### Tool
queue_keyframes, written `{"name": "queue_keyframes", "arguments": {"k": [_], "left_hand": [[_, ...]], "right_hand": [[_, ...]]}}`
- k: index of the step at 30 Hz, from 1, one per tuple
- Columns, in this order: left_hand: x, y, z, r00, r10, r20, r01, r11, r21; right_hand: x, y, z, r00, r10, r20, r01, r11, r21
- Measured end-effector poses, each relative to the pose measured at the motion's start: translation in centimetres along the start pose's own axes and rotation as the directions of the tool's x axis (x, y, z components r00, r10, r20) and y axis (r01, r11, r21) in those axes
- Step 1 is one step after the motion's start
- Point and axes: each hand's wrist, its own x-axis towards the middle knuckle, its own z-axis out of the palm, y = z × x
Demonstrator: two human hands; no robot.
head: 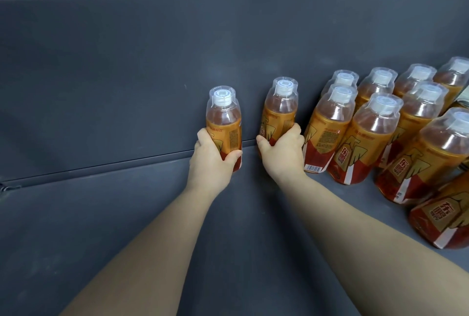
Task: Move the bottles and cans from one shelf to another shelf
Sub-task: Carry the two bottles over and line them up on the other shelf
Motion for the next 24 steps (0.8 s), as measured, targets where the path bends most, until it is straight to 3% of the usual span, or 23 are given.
{"name": "queue_keyframes", "arguments": {"k": [7, 24], "left_hand": [[0.1, 0.0, 0.1, 1.0, -0.003, 0.013, 0.003, 1.0, -0.002], [0.5, -0.1, -0.1, 0.998, -0.027, 0.061, 0.035, 0.991, -0.129]], "right_hand": [[1.0, -0.1, 0.4, 0.999, 0.033, -0.039, -0.029, 0.994, 0.104], [1.2, 0.3, 0.5, 0.998, -0.015, -0.054, 0.018, 0.998, 0.059]]}}
